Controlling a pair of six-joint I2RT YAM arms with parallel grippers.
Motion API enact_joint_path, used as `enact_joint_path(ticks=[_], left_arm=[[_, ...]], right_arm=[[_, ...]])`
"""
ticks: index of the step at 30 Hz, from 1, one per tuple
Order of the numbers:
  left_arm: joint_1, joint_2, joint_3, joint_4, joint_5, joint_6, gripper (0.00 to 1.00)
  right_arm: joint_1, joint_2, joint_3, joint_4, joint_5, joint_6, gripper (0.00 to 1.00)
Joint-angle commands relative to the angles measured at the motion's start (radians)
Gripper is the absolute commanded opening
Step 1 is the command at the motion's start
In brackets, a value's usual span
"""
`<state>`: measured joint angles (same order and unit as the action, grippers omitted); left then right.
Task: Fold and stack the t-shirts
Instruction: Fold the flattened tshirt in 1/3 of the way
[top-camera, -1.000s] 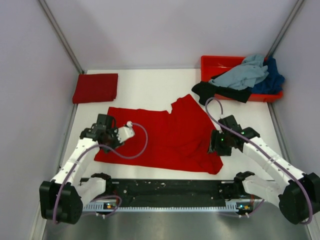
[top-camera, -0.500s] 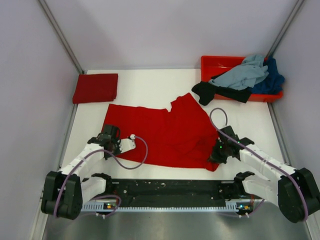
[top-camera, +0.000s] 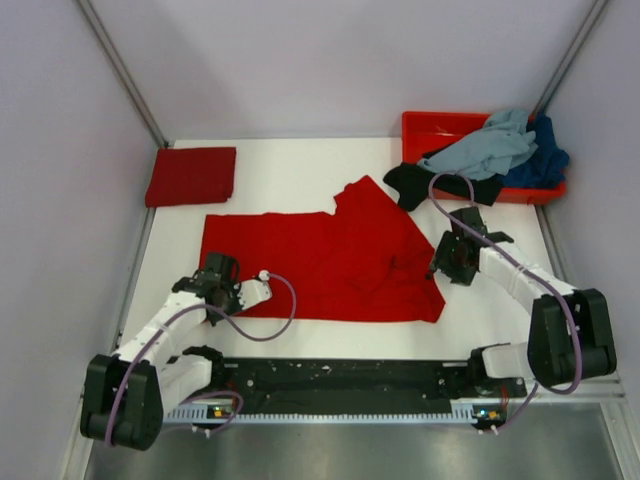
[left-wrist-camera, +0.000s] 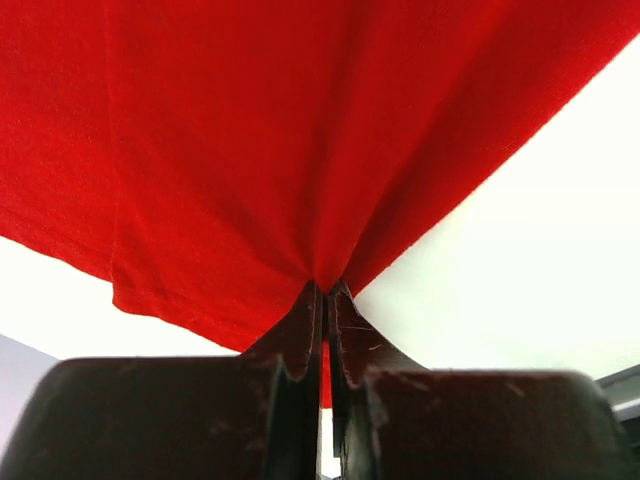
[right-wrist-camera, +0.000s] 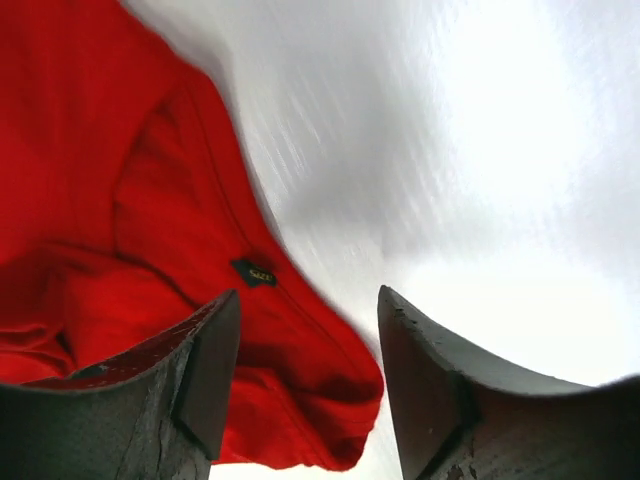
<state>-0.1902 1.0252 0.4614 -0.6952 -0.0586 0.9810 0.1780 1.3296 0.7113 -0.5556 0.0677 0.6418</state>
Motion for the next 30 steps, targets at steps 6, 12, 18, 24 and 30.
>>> enact_joint_path(ticks=[6, 12, 18, 24, 30], left_arm=[[-0.002, -0.040, -0.014, -0.082, -0.021, -0.065, 0.00], [-0.002, -0.017, 0.000, -0.067, -0.030, -0.082, 0.00], [0.000, -0.019, -0.001, -0.102, -0.033, -0.074, 0.00], [-0.002, -0.017, -0.017, -0.124, -0.050, -0.064, 0.00], [-0.002, -0.022, 0.008, -0.168, -0.014, -0.059, 0.09]], right_arm=[[0.093, -0.216, 0.139, -0.282, 0.149, -0.059, 0.35], [0.311, -0.265, -0.054, -0.190, -0.057, 0.179, 0.00], [0.232, -0.230, -0.206, -0.058, -0.014, 0.237, 0.00], [0.124, -0.273, -0.297, -0.038, 0.009, 0.245, 0.00], [0.069, -0.412, -0.264, -0.092, 0.112, 0.266, 0.00]])
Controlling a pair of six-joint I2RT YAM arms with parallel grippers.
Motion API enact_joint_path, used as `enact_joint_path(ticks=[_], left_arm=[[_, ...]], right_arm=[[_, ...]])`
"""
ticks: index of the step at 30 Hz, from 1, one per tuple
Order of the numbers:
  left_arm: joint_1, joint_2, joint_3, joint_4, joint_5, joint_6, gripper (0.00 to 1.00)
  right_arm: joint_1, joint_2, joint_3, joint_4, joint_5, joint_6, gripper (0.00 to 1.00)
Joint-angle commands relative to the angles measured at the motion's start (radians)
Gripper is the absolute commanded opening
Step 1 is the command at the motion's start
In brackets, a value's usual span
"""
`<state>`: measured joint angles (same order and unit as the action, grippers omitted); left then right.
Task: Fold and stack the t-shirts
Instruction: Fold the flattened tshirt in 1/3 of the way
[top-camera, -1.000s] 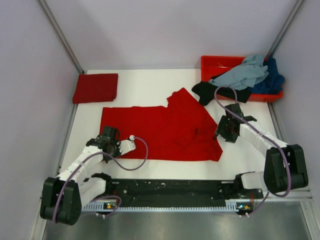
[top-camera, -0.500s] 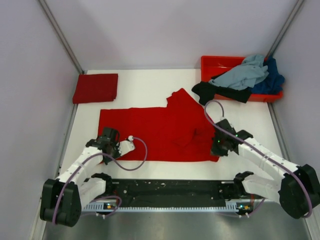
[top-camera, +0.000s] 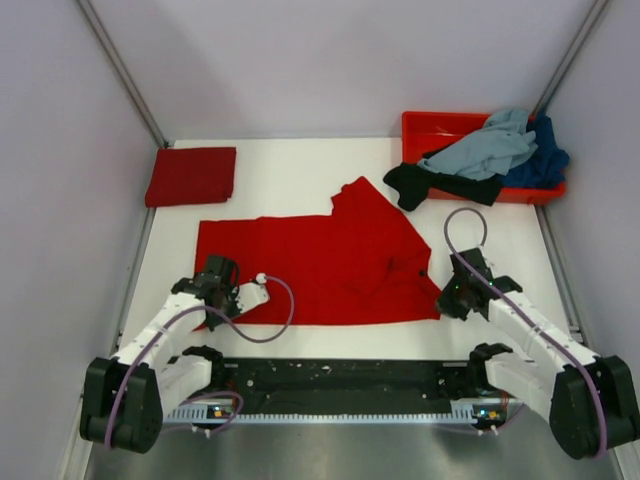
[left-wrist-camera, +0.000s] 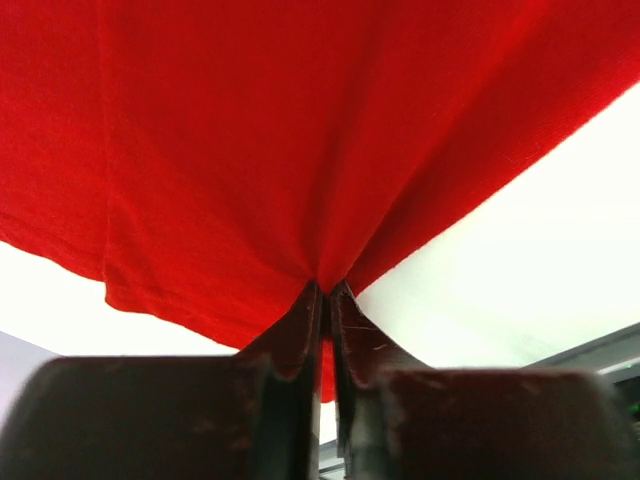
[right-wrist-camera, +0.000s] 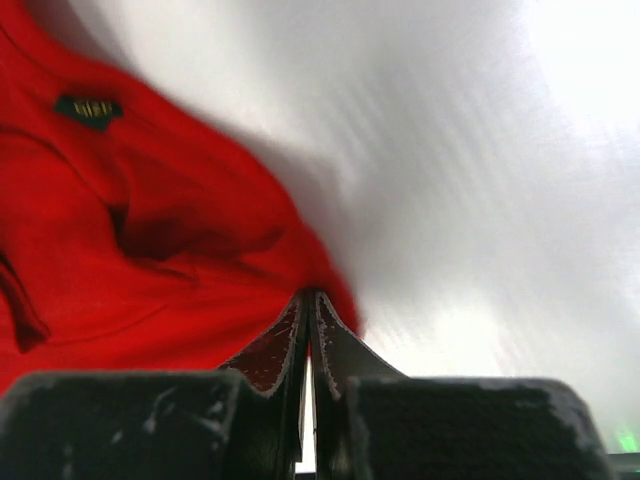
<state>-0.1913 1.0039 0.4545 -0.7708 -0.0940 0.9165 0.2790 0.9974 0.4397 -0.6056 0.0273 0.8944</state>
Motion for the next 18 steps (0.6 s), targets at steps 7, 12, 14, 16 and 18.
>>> enact_joint_path(ticks=[7, 12, 14, 16, 18], left_arm=[[0.000, -0.004, 0.122, -0.162, 0.040, 0.015, 0.49], [0.000, 0.007, 0.272, -0.280, 0.065, 0.016, 0.88], [0.000, 0.016, 0.357, -0.301, 0.132, -0.004, 0.88], [0.000, 0.035, 0.467, -0.311, 0.219, -0.036, 0.87], [-0.002, 0.055, 0.541, -0.295, 0.276, -0.088, 0.85]], right_arm=[[-0.028, -0.138, 0.240, -0.135, 0.198, -0.158, 0.02], [0.127, -0.054, 0.344, -0.105, 0.168, -0.255, 0.00], [0.214, 0.054, 0.363, -0.057, 0.111, -0.290, 0.00], [0.267, 0.185, 0.393, -0.019, 0.048, -0.313, 0.00], [0.291, 0.298, 0.433, 0.003, 0.011, -0.325, 0.00]])
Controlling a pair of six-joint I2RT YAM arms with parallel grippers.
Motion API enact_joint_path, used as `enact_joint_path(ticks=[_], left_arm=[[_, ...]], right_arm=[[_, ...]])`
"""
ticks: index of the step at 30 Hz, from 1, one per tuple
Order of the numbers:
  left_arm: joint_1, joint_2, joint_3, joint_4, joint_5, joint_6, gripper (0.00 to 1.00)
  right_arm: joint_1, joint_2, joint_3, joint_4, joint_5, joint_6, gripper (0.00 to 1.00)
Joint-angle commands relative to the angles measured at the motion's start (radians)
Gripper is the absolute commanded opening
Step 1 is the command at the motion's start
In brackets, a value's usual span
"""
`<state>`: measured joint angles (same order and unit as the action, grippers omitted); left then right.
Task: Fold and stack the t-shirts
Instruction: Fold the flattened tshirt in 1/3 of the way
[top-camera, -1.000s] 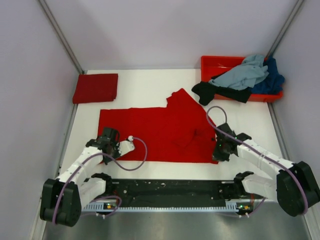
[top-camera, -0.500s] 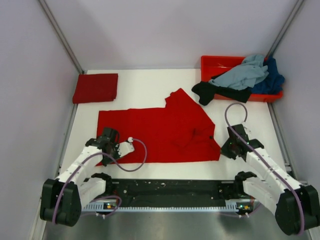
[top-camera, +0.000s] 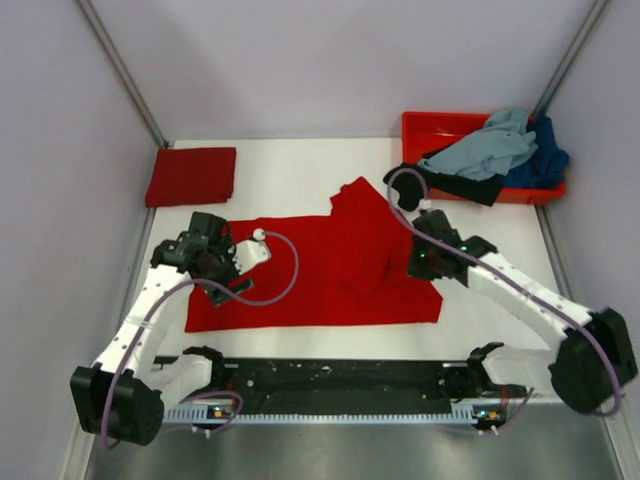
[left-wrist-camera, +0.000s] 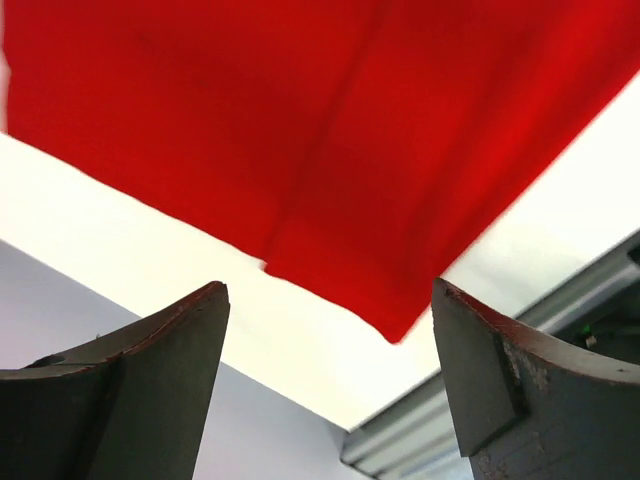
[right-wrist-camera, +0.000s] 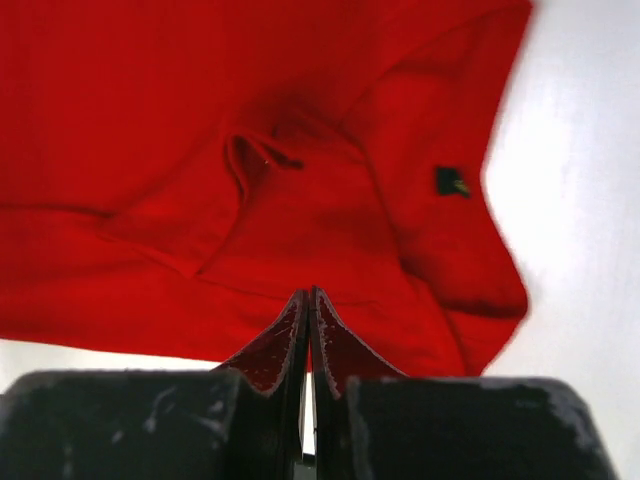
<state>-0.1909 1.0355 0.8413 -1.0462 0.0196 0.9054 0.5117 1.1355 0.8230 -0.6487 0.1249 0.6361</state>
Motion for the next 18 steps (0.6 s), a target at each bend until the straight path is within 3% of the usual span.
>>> enact_joint_path(ticks=[1, 6, 18], left_arm=[[-0.002, 0.032, 0.183, -0.009, 0.178, -0.101, 0.84], [-0.002, 0.035, 0.216, 0.078, 0.178, -0.184, 0.83], [-0.002, 0.020, 0.170, 0.103, 0.128, -0.172, 0.84]], right_arm=[[0.066, 0.202, 0.076, 0.056, -0.097, -0.070, 0.00], [0.071, 0.375, 0.166, 0.072, -0.068, -0.067, 0.00], [0.088, 0.641, 0.336, 0.130, -0.100, -0.079, 0.00]])
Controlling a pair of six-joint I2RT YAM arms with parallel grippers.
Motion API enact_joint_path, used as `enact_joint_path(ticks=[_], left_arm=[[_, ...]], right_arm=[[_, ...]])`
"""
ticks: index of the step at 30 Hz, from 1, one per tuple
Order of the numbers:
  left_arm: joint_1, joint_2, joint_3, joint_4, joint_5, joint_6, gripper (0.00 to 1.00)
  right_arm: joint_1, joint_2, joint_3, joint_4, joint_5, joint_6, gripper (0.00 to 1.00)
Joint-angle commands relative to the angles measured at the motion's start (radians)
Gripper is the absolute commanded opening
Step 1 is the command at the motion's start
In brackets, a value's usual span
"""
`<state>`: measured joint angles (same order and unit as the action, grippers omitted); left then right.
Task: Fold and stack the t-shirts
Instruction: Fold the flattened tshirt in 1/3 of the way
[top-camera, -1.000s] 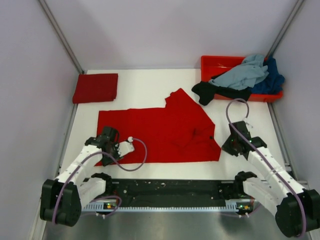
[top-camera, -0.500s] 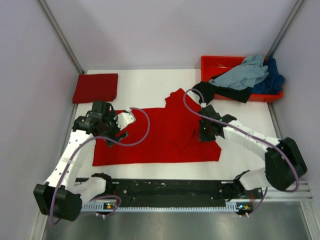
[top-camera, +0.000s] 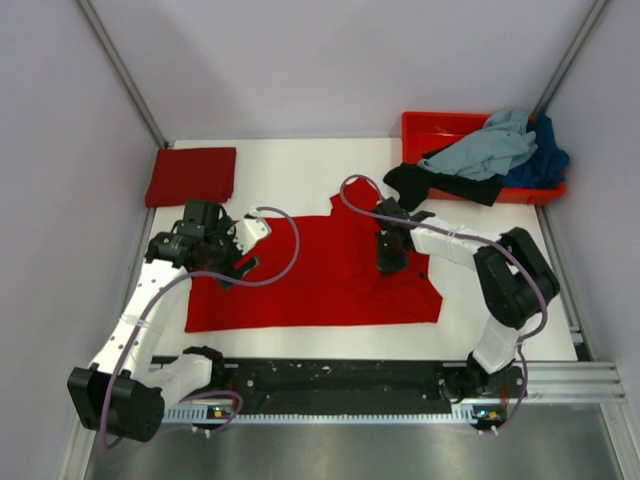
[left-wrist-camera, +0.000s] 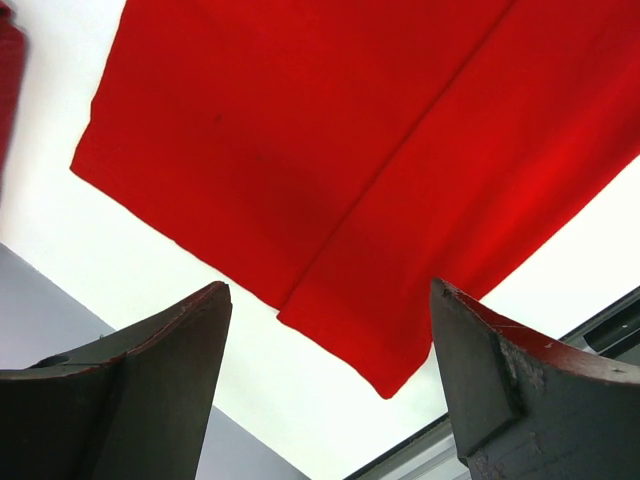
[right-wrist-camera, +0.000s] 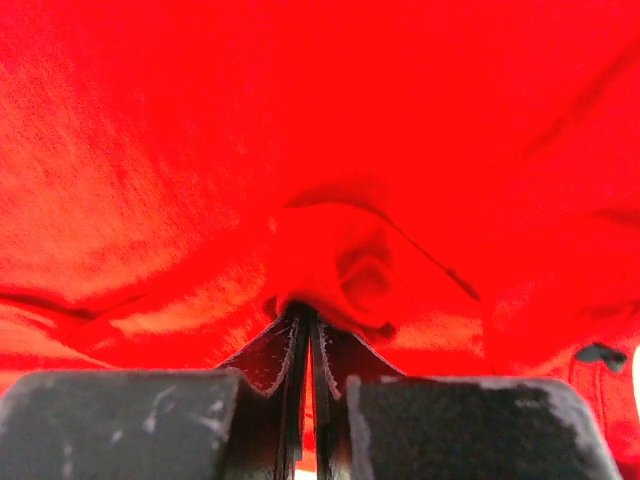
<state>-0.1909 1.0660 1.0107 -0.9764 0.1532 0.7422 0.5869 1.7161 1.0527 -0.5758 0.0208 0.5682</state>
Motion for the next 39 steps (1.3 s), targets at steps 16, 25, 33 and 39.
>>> enact_joint_path(ticks=[16, 25, 33, 39], left_arm=[[-0.001, 0.000, -0.003, 0.073, -0.113, -0.041, 0.85], [0.021, 0.022, -0.070, 0.024, -0.189, 0.044, 0.80], [0.021, -0.047, -0.302, -0.113, -0.326, 0.247, 0.79], [0.021, -0.038, -0.448, 0.102, -0.351, 0.258, 0.81]], right_arm=[[-0.006, 0.095, 0.373, 0.068, 0.080, -0.073, 0.00], [-0.041, -0.343, 0.046, -0.166, 0.223, -0.038, 0.44], [-0.070, -0.712, -0.299, -0.289, 0.099, 0.263, 0.87], [-0.076, -0.969, -0.542, -0.245, 0.124, 0.467, 0.73]])
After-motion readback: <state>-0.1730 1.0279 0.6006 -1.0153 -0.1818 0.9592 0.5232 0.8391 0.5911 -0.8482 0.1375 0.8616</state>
